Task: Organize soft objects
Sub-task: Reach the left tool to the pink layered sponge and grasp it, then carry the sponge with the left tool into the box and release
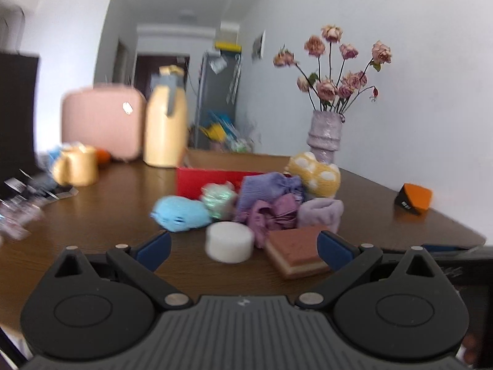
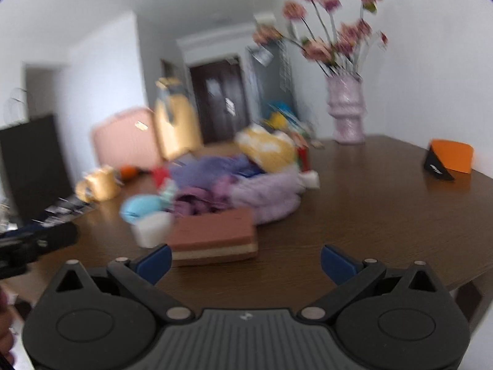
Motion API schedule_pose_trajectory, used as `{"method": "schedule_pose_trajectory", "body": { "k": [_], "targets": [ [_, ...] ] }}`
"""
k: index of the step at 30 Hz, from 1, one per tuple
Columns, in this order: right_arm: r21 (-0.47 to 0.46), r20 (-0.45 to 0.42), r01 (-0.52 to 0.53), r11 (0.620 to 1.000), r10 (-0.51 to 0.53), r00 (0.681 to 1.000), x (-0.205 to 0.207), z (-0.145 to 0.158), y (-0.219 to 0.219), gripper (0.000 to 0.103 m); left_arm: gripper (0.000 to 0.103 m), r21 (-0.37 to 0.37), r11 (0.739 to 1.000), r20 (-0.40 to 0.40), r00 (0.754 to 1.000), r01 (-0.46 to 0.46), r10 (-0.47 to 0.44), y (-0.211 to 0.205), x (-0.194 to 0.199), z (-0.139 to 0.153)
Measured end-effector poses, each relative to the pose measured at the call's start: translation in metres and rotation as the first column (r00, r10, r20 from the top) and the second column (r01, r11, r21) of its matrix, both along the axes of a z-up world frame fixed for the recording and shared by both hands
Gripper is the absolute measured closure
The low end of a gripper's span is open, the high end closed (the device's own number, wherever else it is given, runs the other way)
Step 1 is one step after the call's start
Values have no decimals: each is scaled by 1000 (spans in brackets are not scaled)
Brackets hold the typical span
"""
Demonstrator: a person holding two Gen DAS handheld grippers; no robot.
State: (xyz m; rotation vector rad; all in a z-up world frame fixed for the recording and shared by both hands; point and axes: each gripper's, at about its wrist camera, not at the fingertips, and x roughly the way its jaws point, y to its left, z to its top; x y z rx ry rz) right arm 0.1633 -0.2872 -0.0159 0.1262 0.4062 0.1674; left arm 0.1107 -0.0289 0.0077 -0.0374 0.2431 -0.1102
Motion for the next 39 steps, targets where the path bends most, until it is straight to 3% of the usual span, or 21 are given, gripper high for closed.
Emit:
{"method": "schedule_pose_trajectory", "body": {
  "k": [1,4,9,11,14,15,16,18,21,23,27,30,39],
  "targets": [
    [-18,-23,20,1000,-20,1000,12,2,0,0,1,-20,1000,-27,999,19,-20,-2,11,2],
    [-28,-96,-17,999,14,995,47,8,-7,0,17,-88,994,-90,994,61,-69,-9,45,6],
    [177,-121,-189,966,212,970,93,8,-35,0,41,-128,989,-206,974,71,-96,-29,99,2],
    [167,-137,-223,960,247,959,105,6,-36,0,51,-153,985,-270,956,74,-114,-36,118,-4],
    [216,-151,-270,938,306,940,117,-1,-39,4,55,-176,983,-335,936,55,-112,-44,135,-14],
    [263,-155,-276,924,323,934,122,-5,-42,19,55,-174,984,-349,932,37,-97,-47,139,-16],
    [294,-170,-284,913,342,924,129,-10,-44,42,55,-168,986,-362,928,21,-82,-49,142,-19],
    [294,-221,-295,909,365,904,139,-17,-40,66,55,-161,987,-380,923,3,-65,-53,146,-22],
    [343,-229,-320,883,409,883,149,-22,-41,70,60,-173,985,-384,922,-24,-45,-55,147,-22],
    [367,-238,-330,870,430,871,153,-22,-43,71,77,-197,979,-389,921,-60,-22,-55,150,-24],
    [339,-237,-360,869,449,861,151,-19,-42,74,79,-309,948,-400,915,-77,-56,-49,152,-25],
    [347,-242,-361,866,454,857,149,-19,-40,76,81,-311,946,-403,914,-87,-48,-51,149,-25],
    [365,-150,-315,876,389,909,110,3,-29,77,81,-292,956,-346,934,-13,-93,-37,127,-1]
  ]
}}
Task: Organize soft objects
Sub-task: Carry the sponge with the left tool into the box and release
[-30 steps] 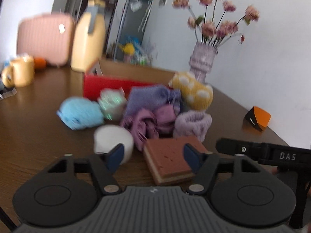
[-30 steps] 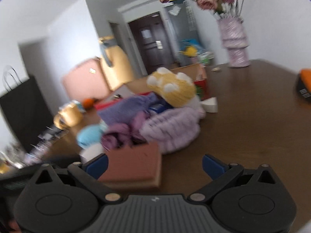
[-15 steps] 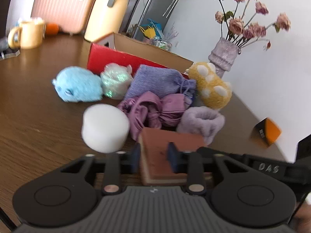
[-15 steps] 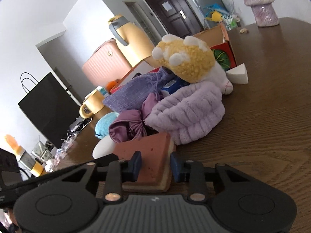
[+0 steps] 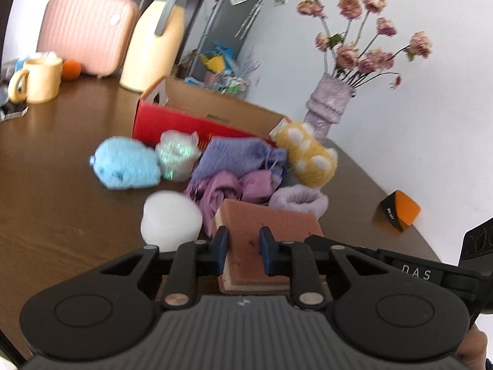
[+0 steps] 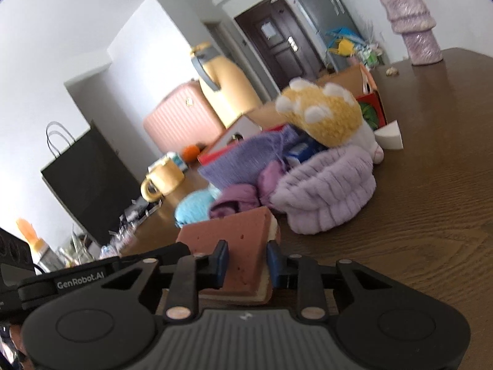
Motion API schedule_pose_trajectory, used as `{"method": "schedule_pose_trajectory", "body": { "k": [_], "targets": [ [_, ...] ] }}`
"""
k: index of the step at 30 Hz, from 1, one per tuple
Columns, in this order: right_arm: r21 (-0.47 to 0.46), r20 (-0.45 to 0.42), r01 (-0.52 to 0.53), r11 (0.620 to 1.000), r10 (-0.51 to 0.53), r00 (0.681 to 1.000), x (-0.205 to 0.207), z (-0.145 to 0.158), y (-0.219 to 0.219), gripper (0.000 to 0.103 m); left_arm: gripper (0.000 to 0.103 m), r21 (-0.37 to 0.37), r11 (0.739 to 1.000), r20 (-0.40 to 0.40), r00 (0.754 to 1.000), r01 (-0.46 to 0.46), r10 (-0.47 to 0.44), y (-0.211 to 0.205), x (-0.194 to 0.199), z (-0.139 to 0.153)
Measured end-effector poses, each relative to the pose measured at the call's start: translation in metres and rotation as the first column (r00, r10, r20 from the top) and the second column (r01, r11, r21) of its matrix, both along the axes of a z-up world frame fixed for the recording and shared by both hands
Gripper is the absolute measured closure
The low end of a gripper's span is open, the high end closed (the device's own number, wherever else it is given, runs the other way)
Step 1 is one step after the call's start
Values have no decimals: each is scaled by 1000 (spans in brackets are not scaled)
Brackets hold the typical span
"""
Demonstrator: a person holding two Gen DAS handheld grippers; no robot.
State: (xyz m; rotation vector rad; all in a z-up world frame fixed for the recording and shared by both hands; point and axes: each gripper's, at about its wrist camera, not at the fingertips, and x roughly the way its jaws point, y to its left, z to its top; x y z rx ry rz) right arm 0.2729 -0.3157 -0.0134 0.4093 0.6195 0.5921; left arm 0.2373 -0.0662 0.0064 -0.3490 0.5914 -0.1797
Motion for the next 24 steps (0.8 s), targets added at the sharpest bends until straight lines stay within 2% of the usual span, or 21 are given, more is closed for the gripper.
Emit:
{"method": "schedule_pose_trajectory", "body": {
  "k": [3,6,9,12,15,18,21,24],
  "targets": [
    [3,49,32,999,-33,998,-6,18,9,77,81,10,999,33,999,32,-32,7,-4,14],
    [7,108,65,998,-65,992,7,43,19,77,81,20,998,86,994,67,-68,15,3,34],
    [6,137,88,996,-88,987,39,68,30,77,81,5,995,130,987,100,-100,30,32,58],
    [-32,170,106,994,-99,980,86,96,46,77,81,-40,994,124,988,103,-97,44,81,80],
    [-47,118,94,994,-88,989,157,114,59,77,82,-60,994,115,990,93,-85,56,135,98],
    [-80,48,82,993,-78,996,227,118,73,77,82,-22,995,101,990,99,-96,66,198,108],
    [-102,-81,52,993,-61,995,306,105,88,77,82,-14,996,37,995,92,-92,77,264,99],
    [-109,-206,54,993,-75,976,370,83,100,77,82,-12,998,-48,997,65,-65,85,325,82]
  ]
}}
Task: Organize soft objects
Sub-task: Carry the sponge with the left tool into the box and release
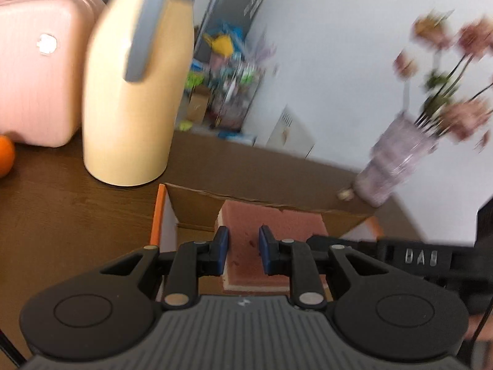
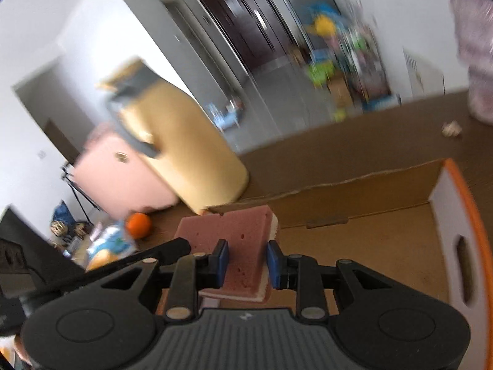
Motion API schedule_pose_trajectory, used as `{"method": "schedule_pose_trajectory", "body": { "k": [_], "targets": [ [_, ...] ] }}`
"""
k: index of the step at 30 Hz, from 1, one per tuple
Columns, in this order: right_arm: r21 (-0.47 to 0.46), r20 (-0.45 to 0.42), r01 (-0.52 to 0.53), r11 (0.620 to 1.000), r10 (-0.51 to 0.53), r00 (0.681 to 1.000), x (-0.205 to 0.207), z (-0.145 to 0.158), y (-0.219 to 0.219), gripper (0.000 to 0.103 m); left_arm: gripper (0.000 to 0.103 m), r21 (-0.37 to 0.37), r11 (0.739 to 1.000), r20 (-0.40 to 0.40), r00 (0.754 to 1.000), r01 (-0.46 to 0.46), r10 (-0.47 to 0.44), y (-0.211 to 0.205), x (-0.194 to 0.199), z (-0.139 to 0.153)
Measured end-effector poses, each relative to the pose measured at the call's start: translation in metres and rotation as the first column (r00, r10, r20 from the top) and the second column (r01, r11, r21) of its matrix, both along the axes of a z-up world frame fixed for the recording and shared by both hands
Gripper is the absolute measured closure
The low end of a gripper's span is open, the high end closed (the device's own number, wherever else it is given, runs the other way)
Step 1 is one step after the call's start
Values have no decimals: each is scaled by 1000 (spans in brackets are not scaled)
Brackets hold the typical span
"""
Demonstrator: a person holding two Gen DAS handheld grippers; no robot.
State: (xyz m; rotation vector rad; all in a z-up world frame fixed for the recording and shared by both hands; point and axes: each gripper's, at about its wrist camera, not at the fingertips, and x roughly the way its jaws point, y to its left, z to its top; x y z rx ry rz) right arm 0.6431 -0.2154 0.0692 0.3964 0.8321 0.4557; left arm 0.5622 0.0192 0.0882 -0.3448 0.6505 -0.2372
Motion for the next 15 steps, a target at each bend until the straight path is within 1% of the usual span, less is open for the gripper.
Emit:
{"method": "schedule_pose_trajectory", "body": {
  "k": [1,3,5,6,7,8,9,11,13,15],
  "targets": [
    [-4,-35,15,1000,-15,999,16,-8,3,77,82,25,1000,-33,999,-7,8,0,20,-7],
    [-19,-88,21,1000,-23,996,40,-26,11,77,82,84,996,-88,996,9,-1,-3,56,-25],
    [-40,-138,24,999,-29,990,58,-43,19,76,80,130,991,-132,991,8,9,-5,79,-36],
    [-53,-163,18,998,-26,986,61,-50,25,76,78,164,986,-143,990,17,7,-7,87,-41],
    [-66,-172,14,998,-25,985,66,-54,28,76,71,201,979,-157,988,20,12,-10,94,-46],
    [-90,-170,7,996,-23,985,69,-56,33,76,67,229,973,-159,987,21,16,-13,97,-48],
    [-124,-162,1,992,-21,987,71,-56,38,76,67,265,964,-150,988,20,21,-16,99,-51],
    [-148,-149,-7,989,-15,989,67,-50,46,76,63,313,950,-131,991,23,19,-21,99,-53],
    [-161,-129,-7,987,-14,992,62,-39,47,74,61,320,947,-115,993,11,27,-21,96,-52],
    [-171,-107,2,985,-20,994,52,-25,41,74,61,307,952,-109,993,3,32,-18,92,-46]
  ]
}}
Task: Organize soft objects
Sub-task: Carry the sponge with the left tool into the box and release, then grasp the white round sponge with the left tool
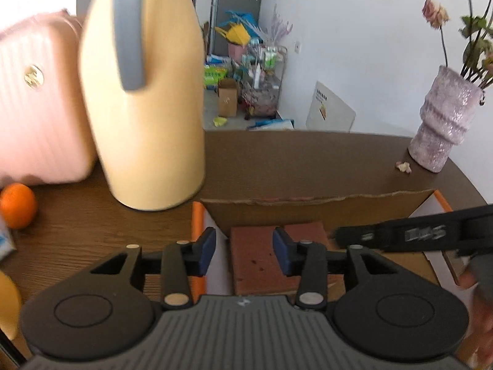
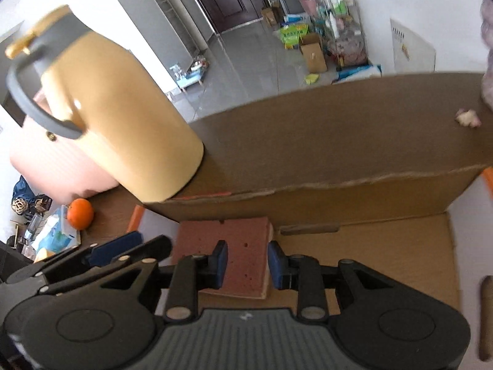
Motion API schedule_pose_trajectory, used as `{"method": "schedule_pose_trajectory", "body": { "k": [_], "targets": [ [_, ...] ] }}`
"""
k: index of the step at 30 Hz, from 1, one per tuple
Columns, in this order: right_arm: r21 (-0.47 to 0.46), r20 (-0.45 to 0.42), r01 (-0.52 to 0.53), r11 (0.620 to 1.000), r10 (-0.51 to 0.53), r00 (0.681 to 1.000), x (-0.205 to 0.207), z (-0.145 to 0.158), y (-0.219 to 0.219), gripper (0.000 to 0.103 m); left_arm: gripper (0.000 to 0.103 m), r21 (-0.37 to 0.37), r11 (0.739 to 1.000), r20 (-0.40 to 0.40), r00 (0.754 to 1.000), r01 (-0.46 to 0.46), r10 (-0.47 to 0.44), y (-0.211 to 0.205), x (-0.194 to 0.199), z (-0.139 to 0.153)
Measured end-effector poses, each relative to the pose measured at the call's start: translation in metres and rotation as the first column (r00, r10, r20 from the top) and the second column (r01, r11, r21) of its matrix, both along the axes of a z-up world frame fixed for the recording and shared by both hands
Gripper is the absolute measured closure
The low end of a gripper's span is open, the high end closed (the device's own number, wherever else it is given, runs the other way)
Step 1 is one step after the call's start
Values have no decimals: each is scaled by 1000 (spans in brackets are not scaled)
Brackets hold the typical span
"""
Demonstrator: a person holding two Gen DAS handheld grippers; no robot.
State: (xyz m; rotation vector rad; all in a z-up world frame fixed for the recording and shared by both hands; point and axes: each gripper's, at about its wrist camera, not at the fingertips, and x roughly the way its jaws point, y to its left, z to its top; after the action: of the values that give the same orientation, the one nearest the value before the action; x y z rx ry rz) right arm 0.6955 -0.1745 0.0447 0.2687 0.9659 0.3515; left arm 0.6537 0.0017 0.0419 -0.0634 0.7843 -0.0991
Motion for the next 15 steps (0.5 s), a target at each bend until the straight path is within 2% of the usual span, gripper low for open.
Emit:
{"method": "schedule_pose_trajectory", "body": {
  "k": [3,5,6,7,10,12,15],
  "targets": [
    [-21,52,14,1000,-13,999,-25,31,-21,67,55,14,1000,34,999,-9,9,6,-15,17],
    [-44,100,31,999,-26,995,-50,54,-38,58,46,19,1000,60,998,-10,9,9,-31,34],
    [-56,126,42,998,-34,991,-65,66,-47,50,44,22,1000,76,997,-15,13,10,-42,42],
    [-63,148,50,997,-40,988,-77,74,-56,44,37,26,1000,91,996,-16,13,13,-51,50],
    [-73,219,54,996,-37,975,-126,96,-86,42,18,62,998,161,987,-33,23,16,-90,72],
    [-98,276,63,993,-34,960,-157,104,-101,38,14,100,992,230,972,-81,57,17,-124,83],
    [-130,360,79,988,-28,933,-208,113,-114,36,14,148,983,355,934,-112,53,10,-180,92]
  ]
}}
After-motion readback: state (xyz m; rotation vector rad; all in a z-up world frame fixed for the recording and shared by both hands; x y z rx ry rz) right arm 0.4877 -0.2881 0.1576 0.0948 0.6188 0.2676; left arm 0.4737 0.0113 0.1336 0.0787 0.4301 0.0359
